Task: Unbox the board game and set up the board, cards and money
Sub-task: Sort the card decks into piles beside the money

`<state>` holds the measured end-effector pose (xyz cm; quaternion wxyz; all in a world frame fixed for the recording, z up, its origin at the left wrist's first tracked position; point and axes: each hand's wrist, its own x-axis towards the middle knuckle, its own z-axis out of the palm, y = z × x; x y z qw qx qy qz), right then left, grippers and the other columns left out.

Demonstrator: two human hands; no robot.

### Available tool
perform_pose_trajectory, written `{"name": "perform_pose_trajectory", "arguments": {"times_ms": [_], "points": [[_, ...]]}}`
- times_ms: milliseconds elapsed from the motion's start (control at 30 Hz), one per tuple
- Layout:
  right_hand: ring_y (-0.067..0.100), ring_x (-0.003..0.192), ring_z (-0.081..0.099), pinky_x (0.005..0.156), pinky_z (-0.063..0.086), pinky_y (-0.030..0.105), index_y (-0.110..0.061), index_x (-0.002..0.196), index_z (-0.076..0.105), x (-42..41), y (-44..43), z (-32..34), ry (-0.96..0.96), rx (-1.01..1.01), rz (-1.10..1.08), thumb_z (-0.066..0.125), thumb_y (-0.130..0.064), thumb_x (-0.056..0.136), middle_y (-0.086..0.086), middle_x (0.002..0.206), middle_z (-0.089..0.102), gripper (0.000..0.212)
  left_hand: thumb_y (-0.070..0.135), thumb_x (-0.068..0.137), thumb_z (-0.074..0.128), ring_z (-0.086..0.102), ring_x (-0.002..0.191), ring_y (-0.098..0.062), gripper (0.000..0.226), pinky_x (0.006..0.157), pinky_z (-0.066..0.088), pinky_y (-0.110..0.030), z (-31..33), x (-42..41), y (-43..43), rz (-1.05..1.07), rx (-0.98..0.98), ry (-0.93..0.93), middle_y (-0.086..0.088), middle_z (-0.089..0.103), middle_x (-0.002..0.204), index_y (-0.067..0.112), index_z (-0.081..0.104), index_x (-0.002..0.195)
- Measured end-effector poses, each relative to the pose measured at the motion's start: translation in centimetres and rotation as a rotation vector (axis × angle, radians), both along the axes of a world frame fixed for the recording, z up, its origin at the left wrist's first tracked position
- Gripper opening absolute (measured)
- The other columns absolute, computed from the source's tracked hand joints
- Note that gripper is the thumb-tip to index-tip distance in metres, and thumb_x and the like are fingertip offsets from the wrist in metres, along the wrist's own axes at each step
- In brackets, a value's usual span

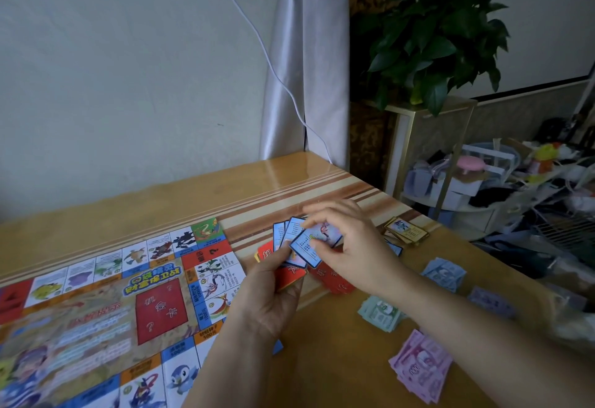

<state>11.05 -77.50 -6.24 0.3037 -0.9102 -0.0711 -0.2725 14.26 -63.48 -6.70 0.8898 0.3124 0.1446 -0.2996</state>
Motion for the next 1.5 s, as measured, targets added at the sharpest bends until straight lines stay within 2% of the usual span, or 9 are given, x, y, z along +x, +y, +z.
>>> {"name": "perform_pose_trajectory", "arguments": {"times_ms": [100, 200, 300, 467, 700, 900, 1033, 1333, 1500], "points": [[0.0, 0.112, 0.05, 0.092, 0.037, 0.01, -0.024, 0.117, 0.063, 0.2, -0.6, 1.3, 0.248, 0.077, -0.049, 0.071, -0.024, 0.083, -0.013, 0.12, 0.057, 0.035, 0.001, 0.089, 0.056, 0.069, 0.075, -0.026, 0.009, 0.087, 0.053, -0.04, -0.5, 0.3, -0.2, 0.011, 0.103, -0.089, -0.017, 0.072, 0.075, -0.005, 0.06, 0.094], [0.0, 0.078, 0.061, 0.064, 0.05, 0.019, -0.026, 0.108, 0.066, 0.3, -1.3, 2.1, 0.369, 0.119, -0.094, 0.076, -0.028, 0.079, -0.009, 0.094, 0.067, 0.03, 0.001, 0.089, 0.057, 0.07, 0.064, -0.022, 0.01, 0.07, 0.059, -0.031, -1.0, 0.4, -0.4, 0.019, 0.153, -0.125, -0.015, 0.072, 0.073, -0.003, 0.06, 0.097], [0.005, 0.069, 0.063, 0.056, 0.051, 0.021, -0.026, 0.081, 0.06, 0.3, -1.8, 2.9, 0.354, 0.204, -0.159, 0.075, -0.021, 0.08, -0.002, 0.085, 0.069, 0.016, 0.0, 0.09, 0.055, 0.069, 0.071, -0.026, 0.026, 0.089, 0.051, -0.05, -1.4, 1.0, -0.3, 0.053, 0.159, -0.156, -0.018, 0.069, 0.086, -0.007, 0.056, 0.115], [0.017, 0.073, 0.066, 0.052, 0.048, 0.022, -0.011, 0.09, 0.05, 0.3, 0.2, 2.1, 0.312, 1.287, -0.057, 0.063, 0.001, 0.086, 0.012, 0.094, 0.068, 0.018, 0.001, 0.091, 0.056, 0.07, 0.065, -0.024, 0.036, 0.094, 0.045, -0.061, -1.9, 1.5, -0.4, 0.091, 0.17, -0.178, -0.019, 0.067, 0.097, -0.008, 0.05, 0.125], [0.01, 0.096, 0.065, 0.082, 0.054, 0.028, -0.024, 0.124, 0.05, 0.7, 2.6, -0.4, 0.368, 0.7, -0.164, 0.065, -0.019, 0.088, -0.001, 0.111, 0.066, 0.04, 0.005, 0.09, 0.057, 0.065, 0.095, -0.033, 0.025, 0.098, 0.047, -0.052, -2.0, 0.7, -0.8, 0.052, 0.186, -0.252, -0.022, 0.067, 0.106, -0.005, 0.059, 0.113], [0.002, 0.073, 0.056, 0.068, 0.047, 0.021, -0.04, 0.142, 0.031, 0.3, -0.2, 3.3, 0.469, 0.148, -0.044, 0.068, -0.024, 0.085, -0.016, 0.111, 0.054, 0.07, 0.003, 0.09, 0.058, 0.064, 0.073, -0.021, 0.009, 0.063, 0.051, -0.029, -1.9, 1.0, 0.4, -0.107, 0.441, -0.501, -0.012, 0.07, 0.083, 0.0, 0.06, 0.099], [-0.015, 0.049, 0.048, 0.048, 0.035, 0.007, -0.036, 0.134, 0.049, 0.6, -1.4, 4.9, 0.565, -0.135, 0.097, 0.062, -0.011, 0.089, -0.017, 0.092, 0.055, 0.053, 0.002, 0.089, 0.06, 0.069, 0.078, -0.025, 0.005, 0.075, 0.054, -0.038, -1.6, 0.6, 0.2, -0.181, 0.473, -0.528, -0.016, 0.073, 0.087, 0.001, 0.061, 0.094], [0.0, 0.05, 0.049, 0.045, 0.034, 0.014, -0.031, 0.12, 0.057, 0.6, -3.6, 3.6, 0.381, -0.005, -0.047, 0.054, -0.006, 0.091, -0.006, 0.076, 0.058, 0.038, 0.008, 0.096, 0.049, 0.064, 0.078, -0.023, 0.02, 0.09, 0.051, -0.044, -1.3, 0.9, 0.0, 0.016, 0.129, -0.228, -0.013, 0.066, 0.087, -0.002, 0.058, 0.11], [0.012, 0.061, 0.058, 0.045, 0.044, 0.025, -0.02, 0.116, 0.056, 0.8, -7.5, 1.3, 0.277, 0.068, -0.439, 0.051, -0.007, 0.093, 0.003, 0.098, 0.066, 0.027, 0.005, 0.096, 0.048, 0.067, 0.085, -0.02, 0.024, 0.06, 0.06, -0.033, -1.3, 0.7, 0.1, 0.025, 0.069, -0.148, -0.014, 0.067, 0.1, -0.004, 0.055, 0.117]]}}
